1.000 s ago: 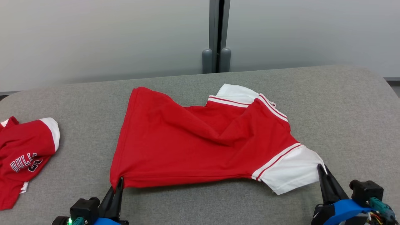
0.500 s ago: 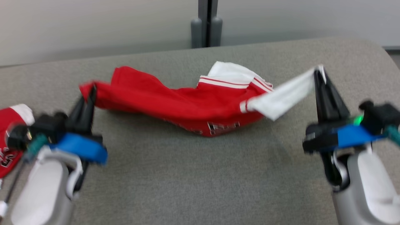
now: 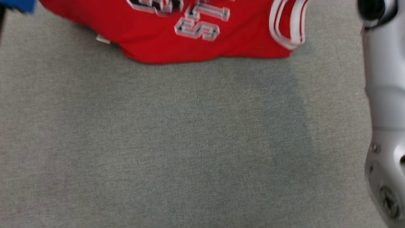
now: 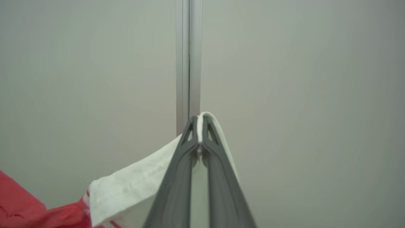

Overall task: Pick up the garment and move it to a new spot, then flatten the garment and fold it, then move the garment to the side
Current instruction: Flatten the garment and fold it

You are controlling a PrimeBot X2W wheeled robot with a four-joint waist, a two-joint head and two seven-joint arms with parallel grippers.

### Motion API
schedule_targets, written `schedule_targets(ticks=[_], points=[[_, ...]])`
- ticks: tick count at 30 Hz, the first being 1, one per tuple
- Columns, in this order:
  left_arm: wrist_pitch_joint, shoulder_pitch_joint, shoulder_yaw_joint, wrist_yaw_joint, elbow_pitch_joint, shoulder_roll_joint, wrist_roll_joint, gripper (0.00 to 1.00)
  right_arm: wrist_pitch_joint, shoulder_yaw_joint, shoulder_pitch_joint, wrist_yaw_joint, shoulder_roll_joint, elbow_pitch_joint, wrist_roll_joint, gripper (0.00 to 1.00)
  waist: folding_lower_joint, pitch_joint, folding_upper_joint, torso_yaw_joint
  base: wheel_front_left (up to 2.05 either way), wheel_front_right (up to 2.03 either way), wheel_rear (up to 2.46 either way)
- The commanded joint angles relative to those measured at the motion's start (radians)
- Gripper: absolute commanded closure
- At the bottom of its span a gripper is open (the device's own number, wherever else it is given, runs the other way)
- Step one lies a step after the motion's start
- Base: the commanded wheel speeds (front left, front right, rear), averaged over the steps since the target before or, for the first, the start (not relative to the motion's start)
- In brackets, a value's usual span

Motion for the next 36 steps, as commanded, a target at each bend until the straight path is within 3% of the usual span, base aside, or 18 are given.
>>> schedule_targets(ticks=[1,6,10,19,28,36], points=[[0.003,-0.070,-0.014,-0.001,0.020,0.007,-0.021,1.00,-0.007,-0.009,-0.081,0.000,-0.001,0.038,-0.006,1.00,-0.0005,0.020,0.0000,0.000,0.00,0.00,0.00],[-0.013,-0.274,-0.069,-0.001,0.092,0.044,-0.047,1.00,-0.023,-0.046,-0.314,0.000,-0.005,0.195,-0.024,1.00,-0.0005,0.035,0.0000,-0.025,0.00,0.00,0.00],[-0.026,-0.380,-0.104,-0.001,0.133,0.032,-0.085,1.00,-0.045,-0.056,-0.453,0.000,-0.017,0.299,-0.059,1.00,-0.0005,0.029,0.0000,-0.036,0.00,0.00,0.00],[-0.070,-0.485,-0.200,-0.001,0.202,0.035,-0.152,1.00,-0.076,-0.003,-0.562,0.000,-0.002,0.391,-0.079,1.00,-0.0005,0.051,0.0000,-0.032,0.00,0.00,0.00],[-0.137,-0.346,-0.254,-0.001,0.235,0.033,-0.236,1.00,-0.078,0.056,-0.394,0.000,-0.031,0.303,-0.011,1.00,-0.0005,0.099,0.0000,-0.001,0.00,0.00,0.00],[-0.149,-0.027,-0.166,0.018,0.109,0.015,-0.248,1.00,-0.078,0.106,0.019,0.000,-0.055,0.070,0.065,1.00,-0.0005,0.041,0.0000,0.020,0.00,0.00,0.00]])
